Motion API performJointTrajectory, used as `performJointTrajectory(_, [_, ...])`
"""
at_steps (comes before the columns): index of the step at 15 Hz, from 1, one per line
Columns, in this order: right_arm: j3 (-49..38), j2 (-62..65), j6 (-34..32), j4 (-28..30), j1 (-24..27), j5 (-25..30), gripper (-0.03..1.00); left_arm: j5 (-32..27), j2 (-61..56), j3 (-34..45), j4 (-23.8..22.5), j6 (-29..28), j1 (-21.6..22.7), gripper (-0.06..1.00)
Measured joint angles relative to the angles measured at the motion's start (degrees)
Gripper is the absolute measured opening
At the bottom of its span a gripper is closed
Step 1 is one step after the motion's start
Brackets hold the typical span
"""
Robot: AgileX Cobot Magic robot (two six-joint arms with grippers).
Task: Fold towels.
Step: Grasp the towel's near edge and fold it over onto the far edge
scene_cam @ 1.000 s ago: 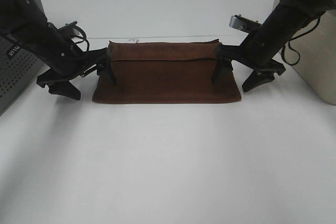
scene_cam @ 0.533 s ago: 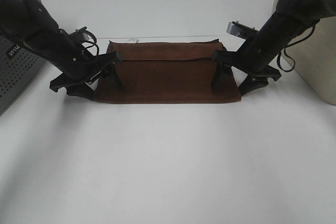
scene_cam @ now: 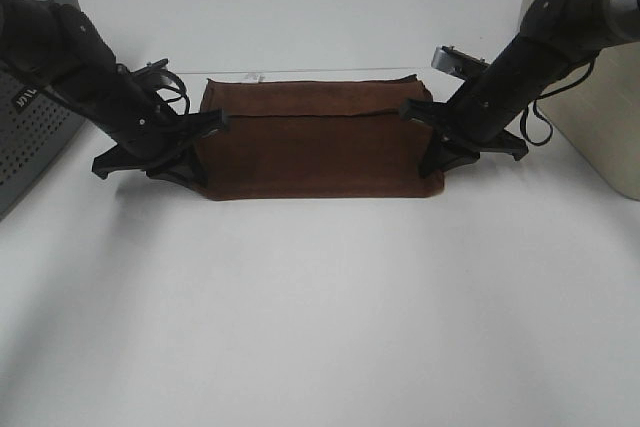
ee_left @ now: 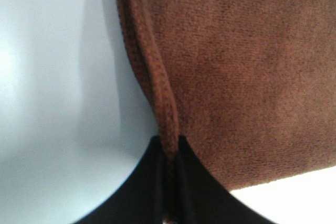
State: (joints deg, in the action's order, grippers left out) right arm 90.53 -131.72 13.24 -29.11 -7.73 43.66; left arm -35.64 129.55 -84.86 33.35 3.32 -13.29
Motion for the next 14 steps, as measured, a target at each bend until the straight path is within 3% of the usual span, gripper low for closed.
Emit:
performJointTrajectory(4, [-1.4,1.7,-1.2,1.1,0.0,2.8,0.00,-1.9,-2.5,2.1,-0.7,-0.3,-0.1,0.01])
performJointTrajectory(10, [-19.3,12.8,-0.1,-1.2,-0.1,3.2,0.00,-1.3,-13.5,20.3,-2.8,-0.5,-0.4,0.01])
performJointTrajectory(14, [-17.2,15.8,0.4,-1.5,-0.1,4.3,0.00,-1.3,-17.8,18.4,-3.2,-1.9,-0.4,0.01])
